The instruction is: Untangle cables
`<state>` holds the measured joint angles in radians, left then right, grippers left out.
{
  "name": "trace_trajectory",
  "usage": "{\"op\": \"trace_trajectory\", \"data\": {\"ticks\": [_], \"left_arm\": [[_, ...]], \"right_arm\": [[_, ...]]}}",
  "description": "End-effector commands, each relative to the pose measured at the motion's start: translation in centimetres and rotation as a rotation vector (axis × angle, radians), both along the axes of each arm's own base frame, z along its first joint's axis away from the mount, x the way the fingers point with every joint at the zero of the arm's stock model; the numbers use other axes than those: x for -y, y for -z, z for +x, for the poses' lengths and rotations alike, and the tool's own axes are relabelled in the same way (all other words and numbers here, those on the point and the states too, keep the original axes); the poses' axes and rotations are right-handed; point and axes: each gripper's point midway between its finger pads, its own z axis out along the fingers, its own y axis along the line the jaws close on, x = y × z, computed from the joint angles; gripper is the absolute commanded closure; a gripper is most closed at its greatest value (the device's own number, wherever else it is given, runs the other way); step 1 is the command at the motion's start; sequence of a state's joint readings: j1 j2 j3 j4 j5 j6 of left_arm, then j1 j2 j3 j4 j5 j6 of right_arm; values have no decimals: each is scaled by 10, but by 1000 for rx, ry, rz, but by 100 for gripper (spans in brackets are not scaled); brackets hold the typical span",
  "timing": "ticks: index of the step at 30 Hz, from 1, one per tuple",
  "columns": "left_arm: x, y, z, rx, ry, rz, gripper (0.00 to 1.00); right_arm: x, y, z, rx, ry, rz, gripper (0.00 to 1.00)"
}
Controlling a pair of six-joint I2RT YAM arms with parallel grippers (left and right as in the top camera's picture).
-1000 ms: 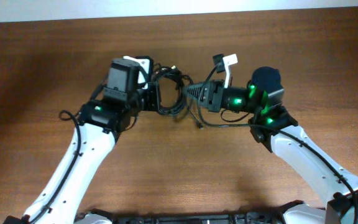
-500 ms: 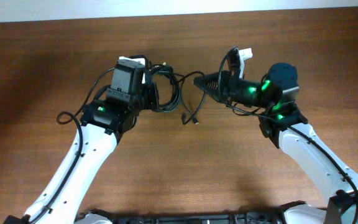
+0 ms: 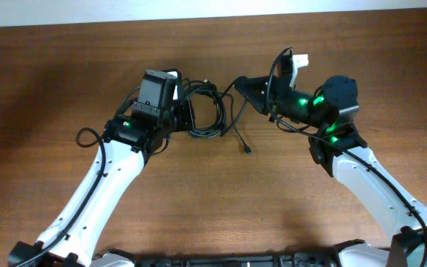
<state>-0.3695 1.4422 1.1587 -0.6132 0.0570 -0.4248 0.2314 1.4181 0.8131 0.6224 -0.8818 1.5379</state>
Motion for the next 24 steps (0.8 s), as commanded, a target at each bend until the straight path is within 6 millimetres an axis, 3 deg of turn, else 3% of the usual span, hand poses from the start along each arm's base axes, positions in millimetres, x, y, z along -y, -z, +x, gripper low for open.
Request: {"op": "trace_trajectory", "data": {"ticks": [1,7,11,20,24], "left_arm": [[14,-5,-3,4,31,-17,100],[33,-5,-12,3,82,-16,100],[34,-5,-12,2,82,-15,100],[34,-5,-11,5,80,-14,100],[22,8,-3,-6,18,47,100]], "right_arm": [[5,-13,8,29,72,16,96],[6,-19,17,-7,150,67,96],[8,-36,17,46,160,107,96],[7,-36,16,-11,146,141,96],[5,-36,14,-16,132,141,96]]}}
